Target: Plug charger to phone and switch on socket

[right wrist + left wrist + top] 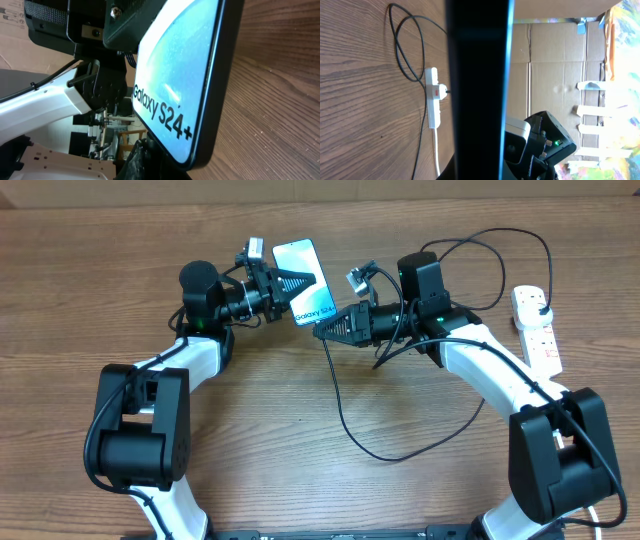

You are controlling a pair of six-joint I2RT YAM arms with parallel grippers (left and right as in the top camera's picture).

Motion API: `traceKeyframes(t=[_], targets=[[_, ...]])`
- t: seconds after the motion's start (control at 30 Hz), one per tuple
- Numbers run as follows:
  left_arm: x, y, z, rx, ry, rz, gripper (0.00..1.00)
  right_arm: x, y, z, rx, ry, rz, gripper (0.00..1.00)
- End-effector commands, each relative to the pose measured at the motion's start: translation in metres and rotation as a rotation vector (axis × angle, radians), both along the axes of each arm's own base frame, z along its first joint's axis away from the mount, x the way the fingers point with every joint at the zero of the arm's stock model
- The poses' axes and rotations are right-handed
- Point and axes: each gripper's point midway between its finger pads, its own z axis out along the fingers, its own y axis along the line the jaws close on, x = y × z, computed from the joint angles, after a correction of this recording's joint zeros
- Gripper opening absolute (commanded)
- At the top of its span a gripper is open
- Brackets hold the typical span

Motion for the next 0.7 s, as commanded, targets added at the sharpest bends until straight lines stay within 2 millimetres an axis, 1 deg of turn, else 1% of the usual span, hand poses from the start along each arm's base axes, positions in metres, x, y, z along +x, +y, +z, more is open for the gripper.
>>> traceKeyframes(t=[0.0,0.03,0.07,0.1,0.17,0.23,0.33,0.43,0.53,0.67], targets=[[-0.02,-0.011,0.006,0.008,-0.072,-0.12,0.04,0.008,-0.004,0.009,0.001,-0.046,-0.028,0.04],[-0.02,-0.012,0.006,0.008,-0.071,-0.121,0.04,0.007,-0.004,0.009,0.002,-0.045,-0.027,0.09],[-0.019,-0.012,0.006,0.008,-0.071,-0.117,0.04,0.006,-0.004,0.01,0.007,-0.044,-0.02,0.26],[-0.019,-0.011,0.006,0.009,-0.071,-0.113,0.04,0.005,-0.004,0.011,0.014,-0.042,-0.012,0.39],[-0.016,-0.011,0.006,0.011,-0.074,-0.097,0.04,0.001,-0.004,0.015,0.034,-0.037,0.01,0.45],[-0.012,-0.008,0.006,0.018,-0.092,-0.075,0.04,-0.001,-0.004,0.017,0.045,-0.044,0.025,0.55],[-0.008,-0.003,0.006,0.023,-0.105,-0.05,0.04,-0.002,-0.008,0.022,0.058,-0.064,0.035,0.62],[-0.006,0.002,0.006,0.029,-0.118,-0.042,0.04,-0.001,-0.018,0.029,0.051,-0.103,0.019,0.66],[-0.007,0.004,0.003,0.041,-0.137,-0.052,0.04,0.004,-0.035,0.034,0.01,-0.135,-0.035,0.72],[-0.011,0.0,-0.01,0.079,-0.124,-0.087,0.04,0.009,-0.059,0.033,-0.094,-0.162,-0.131,0.77]])
